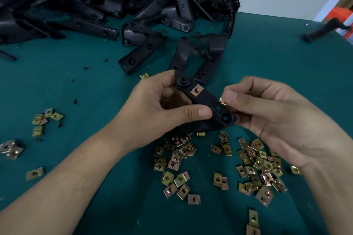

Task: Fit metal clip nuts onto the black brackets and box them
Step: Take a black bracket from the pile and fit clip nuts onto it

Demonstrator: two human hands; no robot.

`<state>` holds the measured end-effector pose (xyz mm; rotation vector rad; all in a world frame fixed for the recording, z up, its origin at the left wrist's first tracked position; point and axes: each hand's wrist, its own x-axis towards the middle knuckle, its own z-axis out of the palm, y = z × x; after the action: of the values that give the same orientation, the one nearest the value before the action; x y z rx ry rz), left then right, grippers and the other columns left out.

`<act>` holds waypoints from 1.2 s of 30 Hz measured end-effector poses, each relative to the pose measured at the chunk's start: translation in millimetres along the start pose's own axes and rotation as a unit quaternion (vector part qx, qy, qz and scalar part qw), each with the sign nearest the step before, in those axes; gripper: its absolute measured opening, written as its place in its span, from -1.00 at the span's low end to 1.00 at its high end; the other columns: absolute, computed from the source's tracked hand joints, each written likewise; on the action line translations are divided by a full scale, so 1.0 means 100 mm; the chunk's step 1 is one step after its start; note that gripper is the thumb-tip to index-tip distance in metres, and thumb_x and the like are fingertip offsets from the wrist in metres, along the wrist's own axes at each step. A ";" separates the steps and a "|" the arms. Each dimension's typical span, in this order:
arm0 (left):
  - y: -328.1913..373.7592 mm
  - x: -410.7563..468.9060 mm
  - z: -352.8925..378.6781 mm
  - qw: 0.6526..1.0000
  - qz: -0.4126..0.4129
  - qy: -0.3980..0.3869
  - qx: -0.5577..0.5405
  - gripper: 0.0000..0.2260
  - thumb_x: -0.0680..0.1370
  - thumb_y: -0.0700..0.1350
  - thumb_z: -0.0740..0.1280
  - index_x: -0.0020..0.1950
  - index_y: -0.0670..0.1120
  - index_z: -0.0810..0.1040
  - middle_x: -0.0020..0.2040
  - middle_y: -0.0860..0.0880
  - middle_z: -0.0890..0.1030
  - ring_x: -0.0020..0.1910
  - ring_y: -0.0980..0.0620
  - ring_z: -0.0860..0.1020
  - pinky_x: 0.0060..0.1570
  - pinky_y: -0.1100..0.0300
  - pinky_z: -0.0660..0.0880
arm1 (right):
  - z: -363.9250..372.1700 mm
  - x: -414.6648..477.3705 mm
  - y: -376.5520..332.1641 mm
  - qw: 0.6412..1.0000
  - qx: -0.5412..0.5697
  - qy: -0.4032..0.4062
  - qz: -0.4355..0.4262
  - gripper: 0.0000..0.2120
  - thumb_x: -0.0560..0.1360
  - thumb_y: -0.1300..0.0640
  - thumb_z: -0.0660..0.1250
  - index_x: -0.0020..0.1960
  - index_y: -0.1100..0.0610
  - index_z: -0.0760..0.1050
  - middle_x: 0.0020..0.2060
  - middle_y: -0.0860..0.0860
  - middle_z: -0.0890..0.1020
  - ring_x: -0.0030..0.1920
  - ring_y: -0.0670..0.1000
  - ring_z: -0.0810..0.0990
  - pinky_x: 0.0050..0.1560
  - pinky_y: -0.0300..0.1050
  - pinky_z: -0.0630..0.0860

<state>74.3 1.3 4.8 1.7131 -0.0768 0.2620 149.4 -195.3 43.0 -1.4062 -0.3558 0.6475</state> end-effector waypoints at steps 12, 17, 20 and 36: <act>-0.03 0.00 0.00 1.000 -0.011 0.014 0.015 -0.65 0.37 0.03 0.56 0.07 -0.09 0.63 -0.10 -0.04 0.74 -0.10 0.00 0.71 -0.08 0.18 0.62 | -0.01 -0.01 -0.02 1.000 -0.009 0.002 0.005 -0.84 0.14 0.16 0.53 -0.28 0.13 0.69 -0.31 0.07 0.69 -0.27 -0.02 0.68 -0.22 -0.24 0.60; -0.02 0.00 0.02 0.999 0.001 0.025 0.030 -0.71 0.38 0.05 0.55 0.03 -0.01 0.63 -0.12 0.06 0.74 -0.13 0.10 0.70 -0.13 0.33 0.56 | 0.04 0.01 0.03 0.999 -0.021 0.026 -0.005 -0.80 0.10 0.10 0.55 -0.29 0.11 0.69 -0.29 0.07 0.68 -0.24 -0.02 0.67 -0.17 -0.26 0.61; -0.04 0.00 0.02 0.998 0.002 0.041 0.036 -0.69 0.38 0.06 0.56 0.05 -0.01 0.63 -0.11 0.04 0.74 -0.11 0.08 0.71 -0.11 0.24 0.59 | 0.01 0.02 0.05 1.000 -0.018 0.015 -0.011 -0.75 0.10 0.10 0.57 -0.23 0.10 0.72 -0.23 0.08 0.71 -0.17 -0.01 0.70 -0.08 -0.25 0.62; -0.09 0.04 0.00 0.991 0.026 0.132 0.028 -0.66 0.44 0.02 0.52 0.15 -0.07 0.62 -0.04 0.07 0.74 -0.03 0.09 0.70 0.01 0.20 0.61 | 0.21 0.05 0.27 0.941 -0.223 0.120 -0.226 -0.71 0.36 0.20 0.60 0.04 -0.01 0.69 -0.10 -0.09 0.75 -0.07 -0.06 0.73 -0.04 -0.30 0.60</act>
<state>79.4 3.2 -2.6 1.7182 0.0819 0.5314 135.4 -175.0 18.9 -1.7336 -0.6342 0.0083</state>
